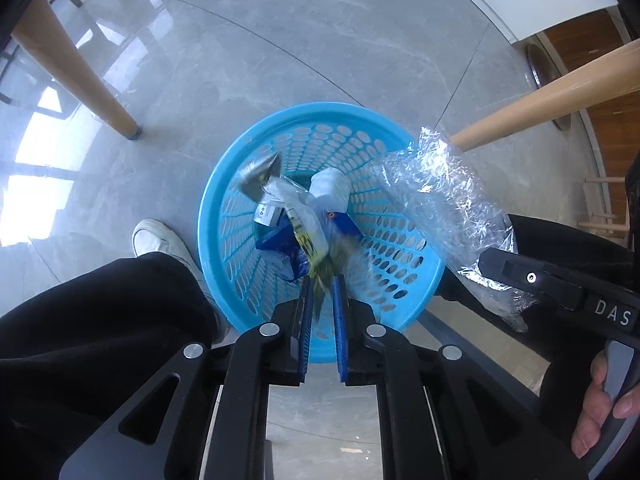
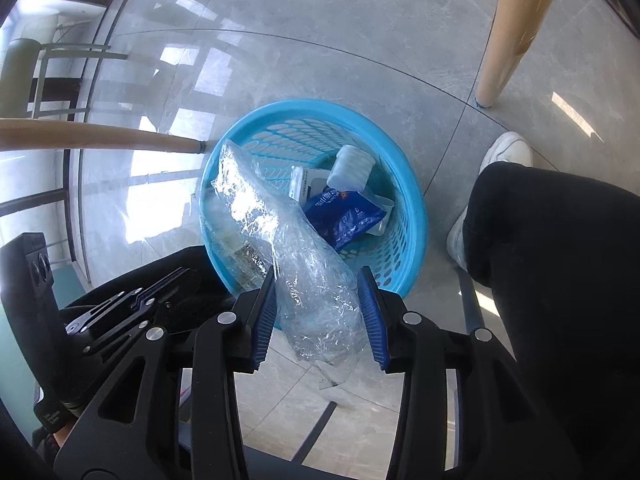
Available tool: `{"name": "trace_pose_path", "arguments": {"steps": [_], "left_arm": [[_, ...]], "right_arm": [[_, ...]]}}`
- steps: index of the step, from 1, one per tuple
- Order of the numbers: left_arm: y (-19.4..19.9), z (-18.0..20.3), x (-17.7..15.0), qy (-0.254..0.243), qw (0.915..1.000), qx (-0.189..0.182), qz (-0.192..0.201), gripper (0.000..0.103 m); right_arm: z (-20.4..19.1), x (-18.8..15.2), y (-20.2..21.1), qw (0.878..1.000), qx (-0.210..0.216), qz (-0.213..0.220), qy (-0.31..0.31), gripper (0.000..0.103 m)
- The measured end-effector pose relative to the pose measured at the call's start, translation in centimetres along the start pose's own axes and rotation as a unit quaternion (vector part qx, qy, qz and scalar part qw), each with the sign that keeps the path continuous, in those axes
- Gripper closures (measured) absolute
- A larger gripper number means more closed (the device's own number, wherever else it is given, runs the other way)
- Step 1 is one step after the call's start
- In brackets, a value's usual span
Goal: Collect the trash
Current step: 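Lower both tools over the blue wastebasket and open them to drop the items, then raise both tools back up to the table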
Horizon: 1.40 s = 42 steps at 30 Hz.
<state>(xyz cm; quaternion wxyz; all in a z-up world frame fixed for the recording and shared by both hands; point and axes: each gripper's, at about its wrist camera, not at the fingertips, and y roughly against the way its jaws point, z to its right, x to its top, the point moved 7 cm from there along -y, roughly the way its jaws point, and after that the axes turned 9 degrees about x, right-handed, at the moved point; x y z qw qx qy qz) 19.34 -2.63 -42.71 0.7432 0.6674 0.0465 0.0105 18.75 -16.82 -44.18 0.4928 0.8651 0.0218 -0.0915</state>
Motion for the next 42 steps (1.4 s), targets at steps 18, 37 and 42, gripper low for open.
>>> {"name": "trace_pose_path", "arguments": {"steps": [18, 37, 42], "left_arm": [[0.2, -1.8, -0.6, 0.052, 0.9984, -0.017, -0.016, 0.007], [8.9, -3.2, -4.7, 0.025, 0.9964, -0.005, 0.080, 0.006], [13.0, -3.8, -6.6, 0.020, 0.9903, 0.005, 0.137, 0.006]], "right_arm": [[-0.5, 0.0, 1.8, 0.999, -0.011, 0.032, 0.013, 0.009], [-3.5, -6.2, 8.9, 0.989, -0.012, 0.088, 0.122, 0.009], [-4.8, -8.9, 12.0, 0.980, 0.009, 0.115, 0.162, 0.009]]}}
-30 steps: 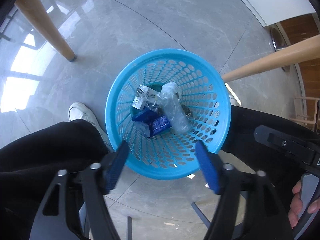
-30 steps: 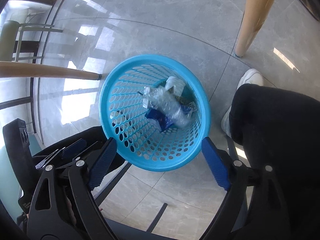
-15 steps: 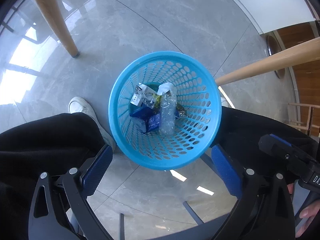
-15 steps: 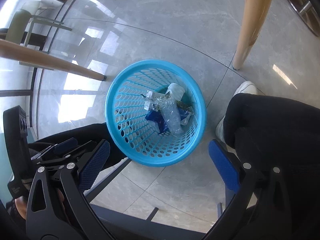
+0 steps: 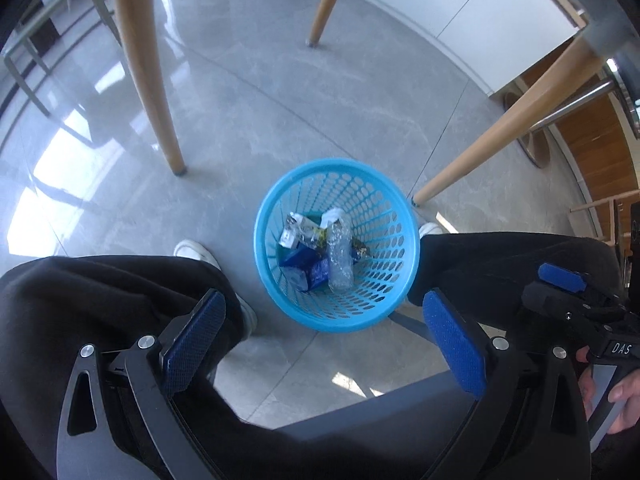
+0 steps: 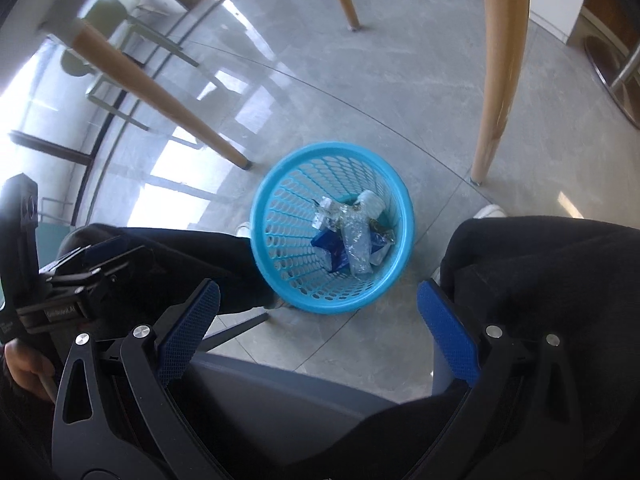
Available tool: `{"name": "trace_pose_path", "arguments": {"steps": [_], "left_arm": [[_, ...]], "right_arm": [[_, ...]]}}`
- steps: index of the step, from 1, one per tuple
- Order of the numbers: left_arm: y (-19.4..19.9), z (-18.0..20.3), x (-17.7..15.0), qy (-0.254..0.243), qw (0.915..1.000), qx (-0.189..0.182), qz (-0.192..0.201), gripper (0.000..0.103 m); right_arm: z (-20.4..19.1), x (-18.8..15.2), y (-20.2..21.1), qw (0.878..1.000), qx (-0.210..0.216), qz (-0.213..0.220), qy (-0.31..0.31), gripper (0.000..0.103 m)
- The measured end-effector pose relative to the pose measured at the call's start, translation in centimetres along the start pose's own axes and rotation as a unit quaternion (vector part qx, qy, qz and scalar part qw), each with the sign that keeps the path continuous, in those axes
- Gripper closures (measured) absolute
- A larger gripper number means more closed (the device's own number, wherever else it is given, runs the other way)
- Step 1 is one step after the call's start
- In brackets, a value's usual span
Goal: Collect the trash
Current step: 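Raise both tools back up to the table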
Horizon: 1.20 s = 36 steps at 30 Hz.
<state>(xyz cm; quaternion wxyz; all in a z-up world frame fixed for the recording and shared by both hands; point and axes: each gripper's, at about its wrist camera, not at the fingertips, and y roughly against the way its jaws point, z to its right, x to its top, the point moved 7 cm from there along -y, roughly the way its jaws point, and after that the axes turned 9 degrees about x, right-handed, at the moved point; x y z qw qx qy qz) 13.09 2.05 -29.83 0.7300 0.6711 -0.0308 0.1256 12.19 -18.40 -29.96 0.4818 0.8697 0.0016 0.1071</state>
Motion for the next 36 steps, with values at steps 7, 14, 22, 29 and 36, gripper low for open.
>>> {"name": "trace_pose_path", "arguments": {"steps": [7, 14, 22, 29, 36], "left_arm": [[6.1, -0.9, -1.3, 0.007, 0.9982, 0.000, 0.060, 0.006], [12.0, -1.2, -2.1, 0.007, 0.9944, 0.015, 0.104, 0.006], [19.4, 0.1, -1.4, -0.009, 0.9831, 0.018, 0.182, 0.006], [23.5, 1.5, 1.7, -0.013, 0.9760, 0.020, 0.216, 0.006], [26.1, 3.5, 6.2, -0.025, 0.9689, 0.032, 0.244, 0.006]], "right_arm": [[-4.1, -1.8, 6.0, 0.994, 0.020, 0.040, 0.097, 0.009], [-8.0, -2.8, 12.6, 0.983, 0.028, 0.078, 0.163, 0.009], [-13.2, -2.1, 20.6, 0.957, 0.038, 0.126, 0.257, 0.009], [-15.2, 1.7, 25.4, 0.947, 0.063, 0.164, 0.269, 0.009], [-15.5, 6.9, 26.7, 0.945, 0.057, 0.180, 0.266, 0.009]]}}
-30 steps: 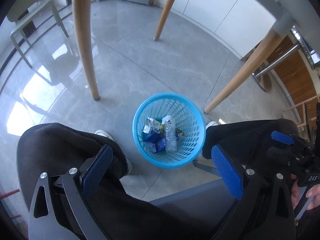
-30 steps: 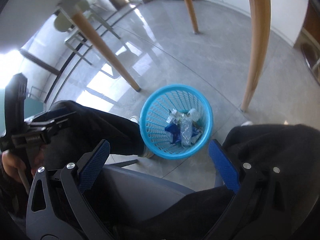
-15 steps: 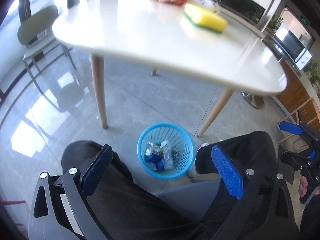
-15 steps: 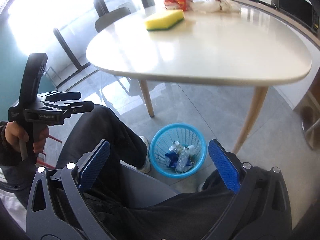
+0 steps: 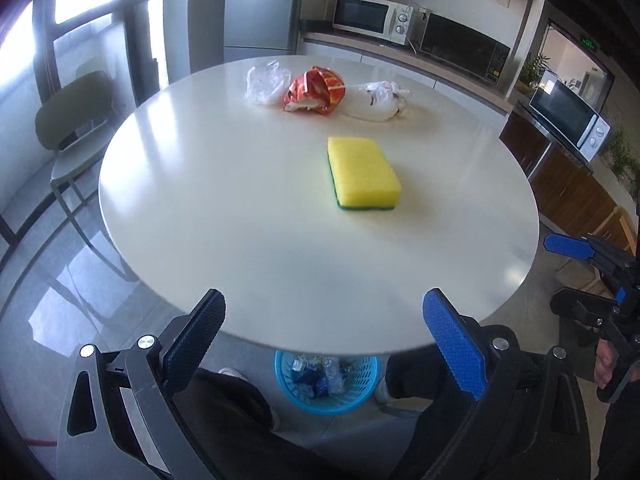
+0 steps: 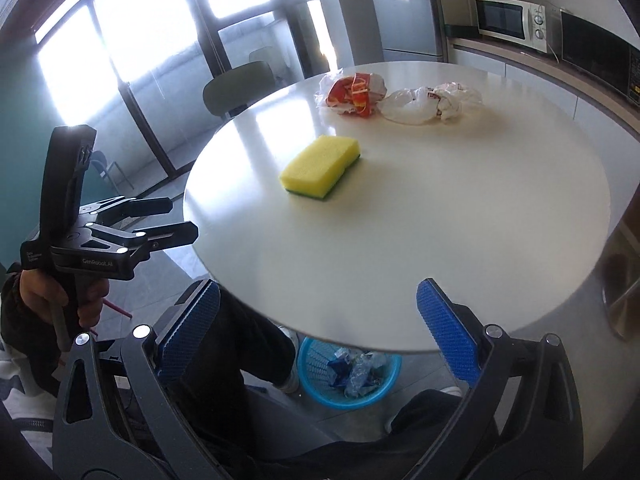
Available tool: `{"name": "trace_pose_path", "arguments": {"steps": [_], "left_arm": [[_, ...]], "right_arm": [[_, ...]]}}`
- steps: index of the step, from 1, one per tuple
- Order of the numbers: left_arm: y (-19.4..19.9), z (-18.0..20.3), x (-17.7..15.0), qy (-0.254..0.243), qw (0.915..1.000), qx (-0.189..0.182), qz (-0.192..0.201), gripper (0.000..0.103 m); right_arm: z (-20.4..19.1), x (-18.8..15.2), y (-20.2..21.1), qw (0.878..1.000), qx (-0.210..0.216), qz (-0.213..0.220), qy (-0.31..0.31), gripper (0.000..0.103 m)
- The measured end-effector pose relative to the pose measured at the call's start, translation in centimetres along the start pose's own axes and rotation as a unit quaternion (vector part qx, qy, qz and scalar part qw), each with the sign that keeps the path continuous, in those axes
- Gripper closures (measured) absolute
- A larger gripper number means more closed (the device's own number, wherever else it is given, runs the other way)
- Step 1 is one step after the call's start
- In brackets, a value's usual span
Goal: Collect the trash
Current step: 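Raise both tools back up to the table, then grasp the yellow sponge with the left tool while the right tool grasps the white plastic bag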
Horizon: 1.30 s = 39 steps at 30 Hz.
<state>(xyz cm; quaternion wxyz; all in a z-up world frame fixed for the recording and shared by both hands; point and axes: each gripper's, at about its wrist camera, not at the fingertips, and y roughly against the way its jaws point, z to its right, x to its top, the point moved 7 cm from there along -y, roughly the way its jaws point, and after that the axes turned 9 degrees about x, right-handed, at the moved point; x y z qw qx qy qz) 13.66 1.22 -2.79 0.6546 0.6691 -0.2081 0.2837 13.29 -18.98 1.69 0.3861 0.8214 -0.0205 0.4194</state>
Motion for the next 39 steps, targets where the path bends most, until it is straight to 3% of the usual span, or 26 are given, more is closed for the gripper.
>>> {"name": "trace_pose_path", "arguments": {"steps": [6, 18, 30, 33, 38, 39], "left_arm": [[-1.4, 1.6, 3.3, 0.001, 1.0000, -0.004, -0.001, 0.006], [-6.1, 4.8, 7.5, -0.002, 0.9996, 0.004, -0.028, 0.006], [-10.7, 4.9, 9.1, -0.010, 0.9982, 0.029, -0.052, 0.007], [-11.2, 5.3, 9.2, -0.020, 0.9978, 0.030, -0.055, 0.015], [-11.9, 5.9, 8.3, -0.032, 0.9964, 0.021, -0.076, 0.041], [-11.9, 5.9, 8.2, -0.035, 0.9964, 0.022, -0.074, 0.042]], "right_arm": [[3.7, 3.5, -0.6, 0.999, 0.002, 0.006, -0.035, 0.009], [13.2, 10.5, -3.2, 0.995, -0.043, 0.004, -0.093, 0.009], [17.5, 17.8, -11.6, 0.994, -0.064, -0.012, -0.085, 0.009], [17.6, 19.6, -13.9, 0.995, -0.068, -0.017, -0.075, 0.009], [18.4, 20.5, -17.5, 0.992, -0.083, -0.040, -0.085, 0.009], [18.5, 20.4, -18.0, 0.992, -0.085, -0.044, -0.088, 0.009]]}}
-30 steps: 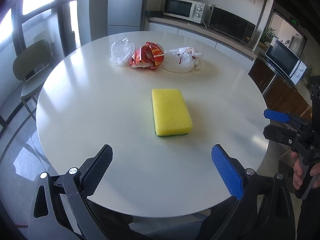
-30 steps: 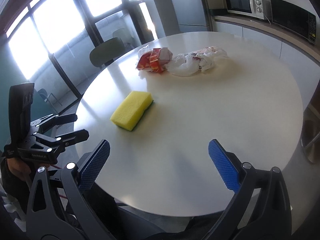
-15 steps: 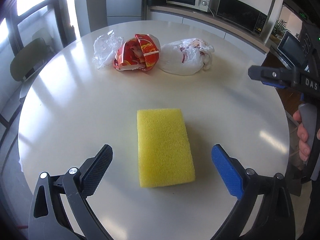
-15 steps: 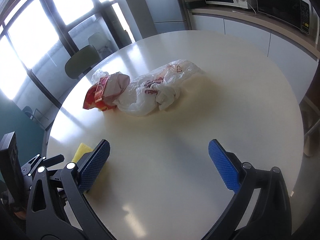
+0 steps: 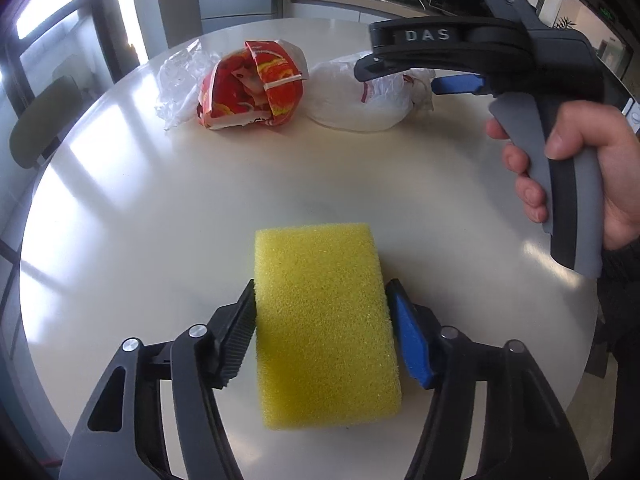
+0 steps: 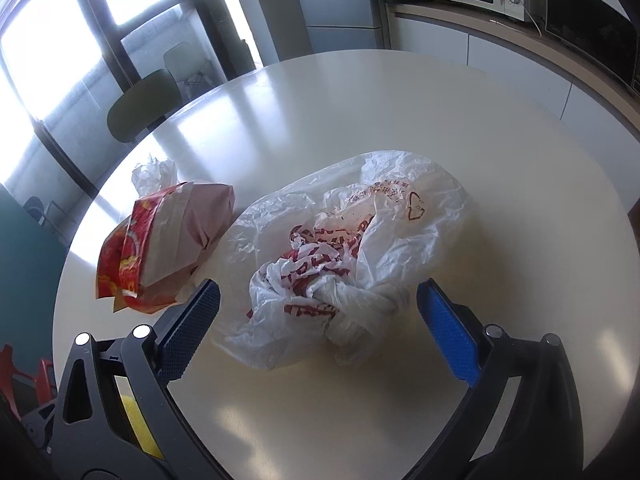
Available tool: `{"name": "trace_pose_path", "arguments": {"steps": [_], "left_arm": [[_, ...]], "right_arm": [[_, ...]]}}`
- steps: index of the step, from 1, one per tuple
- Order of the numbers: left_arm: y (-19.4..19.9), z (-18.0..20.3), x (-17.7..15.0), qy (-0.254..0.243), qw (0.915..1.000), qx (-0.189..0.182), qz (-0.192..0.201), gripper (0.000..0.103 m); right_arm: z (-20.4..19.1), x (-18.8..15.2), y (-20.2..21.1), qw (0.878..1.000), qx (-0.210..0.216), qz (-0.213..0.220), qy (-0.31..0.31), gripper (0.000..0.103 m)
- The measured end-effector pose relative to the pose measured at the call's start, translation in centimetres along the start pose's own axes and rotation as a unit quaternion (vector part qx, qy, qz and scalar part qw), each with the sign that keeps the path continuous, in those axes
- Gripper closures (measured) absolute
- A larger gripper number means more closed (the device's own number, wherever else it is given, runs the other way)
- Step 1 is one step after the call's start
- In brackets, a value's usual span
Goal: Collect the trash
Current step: 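Grasp the yellow sponge with the left tool while the right tool grasps the white plastic bag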
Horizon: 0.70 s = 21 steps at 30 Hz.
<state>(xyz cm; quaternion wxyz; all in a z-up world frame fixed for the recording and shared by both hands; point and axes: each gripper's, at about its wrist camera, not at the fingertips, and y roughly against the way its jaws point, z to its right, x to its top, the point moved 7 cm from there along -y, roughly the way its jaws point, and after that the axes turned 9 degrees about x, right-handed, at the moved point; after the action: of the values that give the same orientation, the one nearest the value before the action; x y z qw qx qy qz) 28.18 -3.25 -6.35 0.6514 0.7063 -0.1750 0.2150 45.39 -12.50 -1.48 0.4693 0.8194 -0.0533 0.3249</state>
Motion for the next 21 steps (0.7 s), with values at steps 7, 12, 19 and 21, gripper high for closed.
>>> {"name": "trace_pose_path", "arguments": {"steps": [7, 12, 19, 21], "left_arm": [[0.2, -0.2, -0.3, -0.002, 0.9998, -0.015, 0.009, 0.049], [0.5, -0.3, 0.0, 0.008, 0.9996, -0.019, 0.019, 0.050], [2.7, -1.5, -0.1, 0.015, 0.9990, -0.013, 0.039, 0.050], [3.6, -2.0, -0.1, 0.017, 0.9987, -0.010, 0.047, 0.050]], "right_arm": [[0.0, -0.9, -1.3, 1.000, -0.015, -0.015, 0.020, 0.047], [0.8, -1.3, 0.0, 1.000, -0.010, -0.007, 0.004, 0.059], [0.0, -2.3, 3.4, 1.000, -0.010, 0.013, 0.012, 0.060], [-0.3, -2.5, 4.7, 1.000, -0.010, 0.020, 0.014, 0.060]]}}
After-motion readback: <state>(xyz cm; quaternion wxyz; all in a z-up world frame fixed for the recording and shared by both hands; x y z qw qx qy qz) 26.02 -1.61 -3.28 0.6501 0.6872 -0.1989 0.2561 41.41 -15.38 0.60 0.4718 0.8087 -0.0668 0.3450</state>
